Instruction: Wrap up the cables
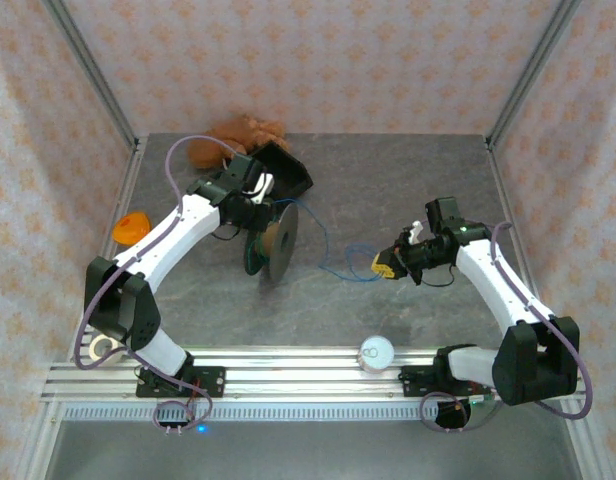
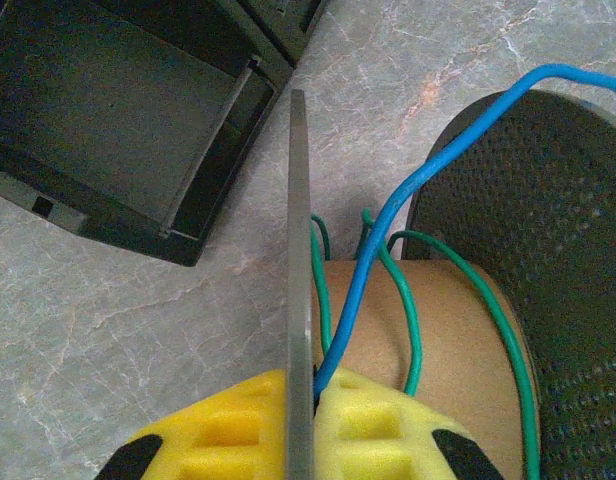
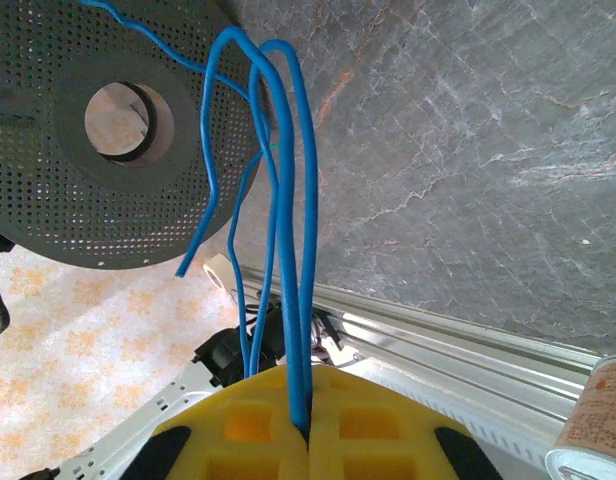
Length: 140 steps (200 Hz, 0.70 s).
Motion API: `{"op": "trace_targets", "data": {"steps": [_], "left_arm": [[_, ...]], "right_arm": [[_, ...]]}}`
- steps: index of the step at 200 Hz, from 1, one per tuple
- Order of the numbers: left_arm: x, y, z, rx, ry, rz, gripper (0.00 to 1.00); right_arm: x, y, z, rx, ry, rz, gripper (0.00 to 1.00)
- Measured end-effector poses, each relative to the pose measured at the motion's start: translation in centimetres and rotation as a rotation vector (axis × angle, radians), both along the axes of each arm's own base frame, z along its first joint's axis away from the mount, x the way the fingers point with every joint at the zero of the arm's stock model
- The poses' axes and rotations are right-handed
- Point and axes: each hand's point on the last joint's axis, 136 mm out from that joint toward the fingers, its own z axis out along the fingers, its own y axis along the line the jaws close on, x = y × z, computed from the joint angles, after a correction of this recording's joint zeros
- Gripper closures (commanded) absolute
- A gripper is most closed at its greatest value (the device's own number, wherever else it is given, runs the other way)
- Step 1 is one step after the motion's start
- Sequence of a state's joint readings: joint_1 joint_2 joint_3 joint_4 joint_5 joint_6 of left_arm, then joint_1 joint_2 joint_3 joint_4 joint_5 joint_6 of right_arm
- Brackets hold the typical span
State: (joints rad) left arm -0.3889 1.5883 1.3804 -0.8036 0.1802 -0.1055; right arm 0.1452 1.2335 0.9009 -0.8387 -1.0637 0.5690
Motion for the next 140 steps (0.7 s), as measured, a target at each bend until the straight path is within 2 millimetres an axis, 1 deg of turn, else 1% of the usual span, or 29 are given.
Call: {"op": "trace_targets", "data": {"steps": [26, 43, 82, 95, 110, 126, 140], "left_arm": [[-0.1, -0.1, 0.2, 0.002, -0.008, -0.005, 1.0], [-0.3, 0.0, 1.1, -0.008, -0.034, -0.003, 1.0], [-1.3, 0.2, 5.2, -0.065, -0.141, -0.007, 1.0], [-1.8, 0.2, 6.5, -0.095, -0.174, -0.01, 1.0], [-2.3, 0.1, 7.7, -0.135, -0.197, -0.006, 1.0], [-2.6, 0.0, 8.6, -0.196, -0.199, 0.005, 1.0], [-2.5, 0.4, 8.9, -0.25, -0.185, 0.034, 1.0]], "right_arm": [[1.0, -0.5, 0.6, -0.046, -0.053, -0.007, 1.0], [2.1, -0.9, 1.5, -0.088, -0.118, -0.013, 1.0], [5.0, -2.7, 3.3, -0.238, -0.285, -0.03, 1.0], [6.0, -3.2, 3.5, -0.286, -0.325, -0.034, 1.0], [7.1, -4.0, 3.0, -0.348, -0.352, -0.029, 1.0], [8.1, -4.8, 1.5, -0.416, -0.35, -0.019, 1.0], [8.8, -5.2, 0.3, -0.459, -0.344, -0.009, 1.0]]}}
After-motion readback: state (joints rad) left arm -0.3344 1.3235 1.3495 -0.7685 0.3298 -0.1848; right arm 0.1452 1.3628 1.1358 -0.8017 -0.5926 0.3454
